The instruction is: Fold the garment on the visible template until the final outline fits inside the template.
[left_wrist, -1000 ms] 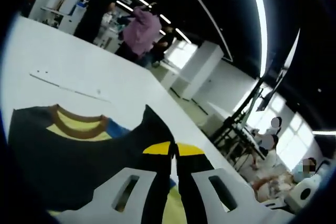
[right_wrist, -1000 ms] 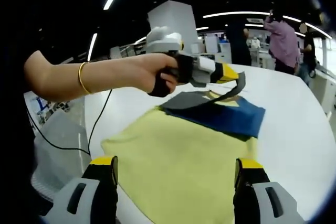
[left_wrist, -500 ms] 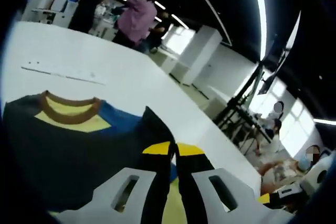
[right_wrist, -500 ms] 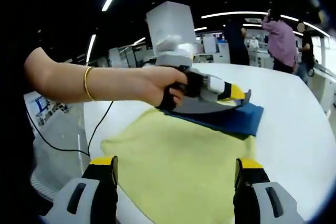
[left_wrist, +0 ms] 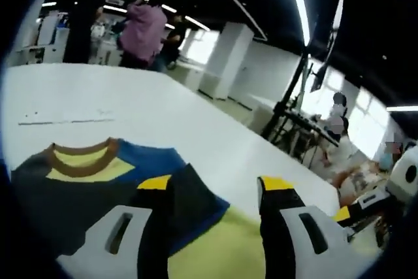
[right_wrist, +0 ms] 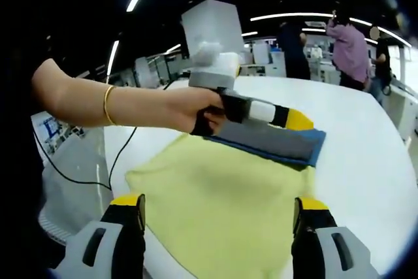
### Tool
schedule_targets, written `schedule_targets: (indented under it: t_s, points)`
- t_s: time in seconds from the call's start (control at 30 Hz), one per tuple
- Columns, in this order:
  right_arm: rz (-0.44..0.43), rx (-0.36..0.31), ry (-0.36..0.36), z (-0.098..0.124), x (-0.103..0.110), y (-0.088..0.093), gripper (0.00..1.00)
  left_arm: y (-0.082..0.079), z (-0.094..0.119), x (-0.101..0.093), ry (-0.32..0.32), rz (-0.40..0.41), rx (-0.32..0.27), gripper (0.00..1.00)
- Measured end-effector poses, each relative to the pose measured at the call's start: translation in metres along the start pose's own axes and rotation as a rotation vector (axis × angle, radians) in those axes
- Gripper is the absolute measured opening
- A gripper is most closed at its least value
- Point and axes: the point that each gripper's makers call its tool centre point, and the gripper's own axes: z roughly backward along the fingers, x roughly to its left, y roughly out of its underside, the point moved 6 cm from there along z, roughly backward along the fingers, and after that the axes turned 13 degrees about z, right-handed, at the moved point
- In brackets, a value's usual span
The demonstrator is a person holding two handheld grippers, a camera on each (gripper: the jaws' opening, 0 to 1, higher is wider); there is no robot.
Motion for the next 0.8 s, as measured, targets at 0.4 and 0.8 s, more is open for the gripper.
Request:
schedule_targets:
  t_s: [0.4,0.8]
  points:
    - [0.056,0.046,-0.064,0.006,-0.005,0.0,0.97,-0.006,0.063,0.016,0.01,-0.059,0.0,0.88]
    - [0.122,0.112,-0.158,0.013,-0.003,0.003,0.99,0.017,0.123,0.013,0.003,-0.149,0.068,0.99]
